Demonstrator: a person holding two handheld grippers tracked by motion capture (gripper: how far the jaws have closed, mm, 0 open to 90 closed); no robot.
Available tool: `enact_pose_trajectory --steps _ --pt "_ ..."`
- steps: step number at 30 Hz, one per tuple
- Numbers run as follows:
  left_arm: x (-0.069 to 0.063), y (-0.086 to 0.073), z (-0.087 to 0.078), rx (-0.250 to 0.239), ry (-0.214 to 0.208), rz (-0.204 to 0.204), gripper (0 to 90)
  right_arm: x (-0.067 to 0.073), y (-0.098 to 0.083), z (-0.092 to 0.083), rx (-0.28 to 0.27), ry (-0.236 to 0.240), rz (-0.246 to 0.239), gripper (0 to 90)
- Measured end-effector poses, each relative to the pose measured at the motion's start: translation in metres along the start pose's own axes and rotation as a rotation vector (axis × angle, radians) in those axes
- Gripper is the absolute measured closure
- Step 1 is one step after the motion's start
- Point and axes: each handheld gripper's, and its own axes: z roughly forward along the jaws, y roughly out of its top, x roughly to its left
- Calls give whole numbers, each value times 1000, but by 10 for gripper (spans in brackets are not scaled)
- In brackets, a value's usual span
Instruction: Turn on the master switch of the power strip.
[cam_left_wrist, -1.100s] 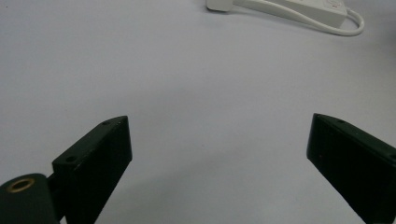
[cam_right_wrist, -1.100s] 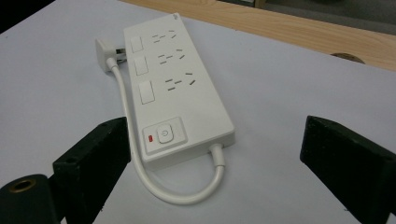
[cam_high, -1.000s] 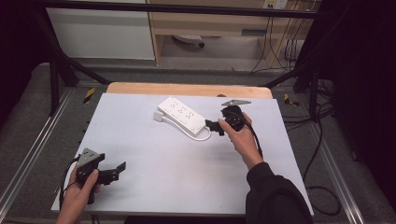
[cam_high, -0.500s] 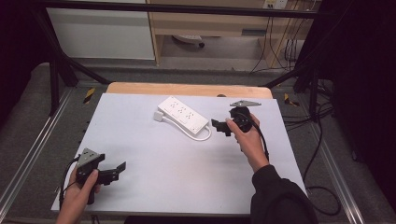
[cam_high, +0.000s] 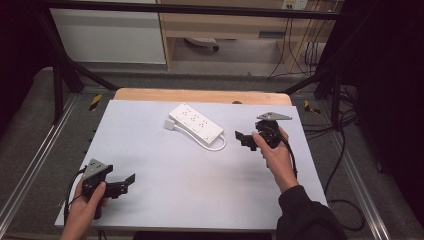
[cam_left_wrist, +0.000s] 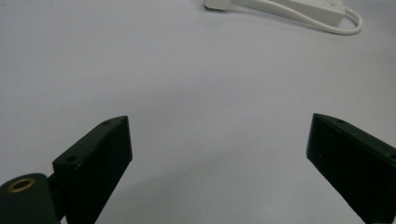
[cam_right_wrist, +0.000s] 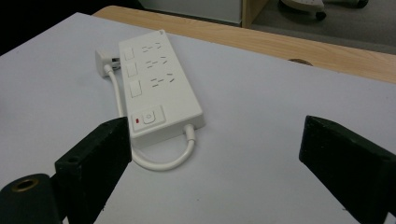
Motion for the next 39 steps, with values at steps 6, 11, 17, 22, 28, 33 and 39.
enact_pose_trajectory --steps 6,11,17,22,28,33,39 --pt "0 0 0 1 0 3 68 -3 -7 -10 -9 -8 -3 86" --pt "-1 0 0 1 -2 4 67 -7 -14 -21 -19 -18 3 82" --pt "-1 0 0 -3 -6 7 68 -13 -21 -34 -44 -26 16 77" --pt "-1 0 -1 -1 -4 8 68 -20 -30 -45 -61 -33 34 74" --pt "-1 -1 -2 -1 -4 -4 68 -27 -43 -58 -69 -53 41 70" --pt "-1 0 -4 -17 -1 2 70 -31 -54 -65 -74 -51 61 64" --pt "-1 -1 -4 -12 -2 0 73 -32 -68 -74 -69 -50 53 51"
